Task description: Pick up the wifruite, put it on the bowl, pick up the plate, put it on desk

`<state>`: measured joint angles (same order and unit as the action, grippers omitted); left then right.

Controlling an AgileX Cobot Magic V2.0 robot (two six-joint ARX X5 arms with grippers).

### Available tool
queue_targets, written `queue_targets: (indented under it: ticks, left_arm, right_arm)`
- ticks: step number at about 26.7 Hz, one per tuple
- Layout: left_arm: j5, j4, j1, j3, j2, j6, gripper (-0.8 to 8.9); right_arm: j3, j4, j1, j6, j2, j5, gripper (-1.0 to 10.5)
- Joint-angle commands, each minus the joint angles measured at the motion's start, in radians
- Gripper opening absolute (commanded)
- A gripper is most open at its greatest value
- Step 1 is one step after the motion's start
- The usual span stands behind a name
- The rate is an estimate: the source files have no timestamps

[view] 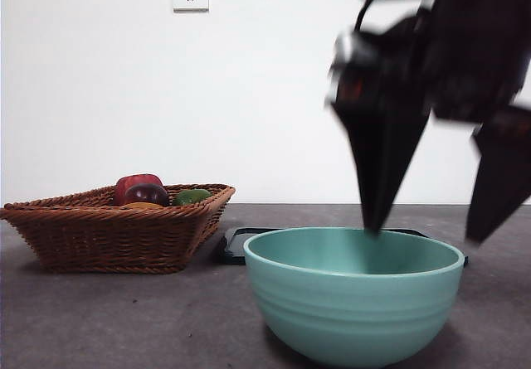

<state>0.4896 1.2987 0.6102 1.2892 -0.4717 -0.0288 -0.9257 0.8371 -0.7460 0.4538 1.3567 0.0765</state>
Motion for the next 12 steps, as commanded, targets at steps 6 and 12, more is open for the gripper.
queue_targets:
  ticks: [6, 12]
  left_arm:
    - [0.005, -0.009, 0.006, 0.014, 0.0, -0.005, 5.66]
    - [0.005, -0.009, 0.006, 0.014, 0.0, -0.005, 5.66]
  right_arm:
    - [-0.079, 0.2, -0.018, 0.048, -0.411, -0.003, 5.7]
    - [-0.083, 0.272, -0.018, 0.062, -0.749, -0.011, 5.7]
